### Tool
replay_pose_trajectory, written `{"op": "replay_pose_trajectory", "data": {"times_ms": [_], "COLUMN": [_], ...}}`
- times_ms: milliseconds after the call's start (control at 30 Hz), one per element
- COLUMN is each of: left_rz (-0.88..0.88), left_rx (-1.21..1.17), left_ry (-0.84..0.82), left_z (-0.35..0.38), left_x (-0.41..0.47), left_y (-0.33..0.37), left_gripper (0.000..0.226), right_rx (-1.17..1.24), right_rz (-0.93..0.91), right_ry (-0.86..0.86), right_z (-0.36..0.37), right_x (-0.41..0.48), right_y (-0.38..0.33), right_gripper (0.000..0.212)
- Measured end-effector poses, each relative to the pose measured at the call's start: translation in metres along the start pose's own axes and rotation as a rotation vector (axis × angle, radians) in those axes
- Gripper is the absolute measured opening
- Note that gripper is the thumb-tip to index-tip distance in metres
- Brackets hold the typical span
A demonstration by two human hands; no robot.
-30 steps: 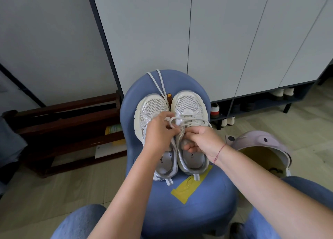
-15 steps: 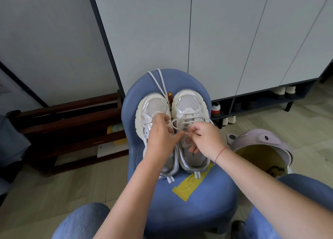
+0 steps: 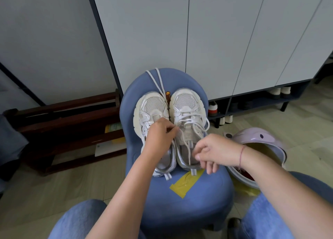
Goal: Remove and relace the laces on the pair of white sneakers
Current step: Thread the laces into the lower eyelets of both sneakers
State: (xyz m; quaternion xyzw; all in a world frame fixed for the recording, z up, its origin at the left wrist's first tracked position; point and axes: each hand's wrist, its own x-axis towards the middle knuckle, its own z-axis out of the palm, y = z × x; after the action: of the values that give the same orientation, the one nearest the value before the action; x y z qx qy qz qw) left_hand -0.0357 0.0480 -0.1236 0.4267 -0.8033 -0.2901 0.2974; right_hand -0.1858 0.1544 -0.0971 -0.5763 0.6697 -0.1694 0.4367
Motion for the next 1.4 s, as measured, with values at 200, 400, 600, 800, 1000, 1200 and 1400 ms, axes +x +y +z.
{"op": "replay_pose_trajectory", "data": {"times_ms": [200,400,600,800,1000,1200,1400], "left_rz": [-0.028,-0.039,-0.054,-0.075,-0.069,-0.063,-0.07], "left_rx": [-0.029,-0.042,-0.059,-0.059,-0.057,-0.057,-0.059], "left_ry": [-0.016,-0.024,-0.036,-0.061,-0.036,-0.044,-0.03], "left_z": [0.0,0.0,0.001,0.001,-0.003,-0.005,0.0], "left_x": [0.003,0.003,0.005,0.005,0.001,0.0,0.004], "left_y": [-0.004,-0.004,-0.006,-0.005,0.002,0.004,-0.002], "left_gripper": [0.018,0.017,0.017,0.02,0.027,0.024,0.02], "right_rx": [0.506,0.423,0.291,0.056,0.433,0.589,0.478], "right_rz": [-0.025,-0.019,0.012,0.071,0.047,-0.032,0.004], "right_ry": [0.278,0.421,-0.092,-0.496,0.278,0.444,0.296], "right_z": [0.021,0.03,0.024,0.016,0.021,0.038,0.033], "right_x": [0.032,0.049,0.024,0.007,0.028,0.046,0.04], "right_y": [-0.017,-0.018,-0.006,-0.001,-0.008,-0.019,-0.013], "right_gripper": [0.02,0.021,0.018,0.014,0.016,0.015,0.021]}}
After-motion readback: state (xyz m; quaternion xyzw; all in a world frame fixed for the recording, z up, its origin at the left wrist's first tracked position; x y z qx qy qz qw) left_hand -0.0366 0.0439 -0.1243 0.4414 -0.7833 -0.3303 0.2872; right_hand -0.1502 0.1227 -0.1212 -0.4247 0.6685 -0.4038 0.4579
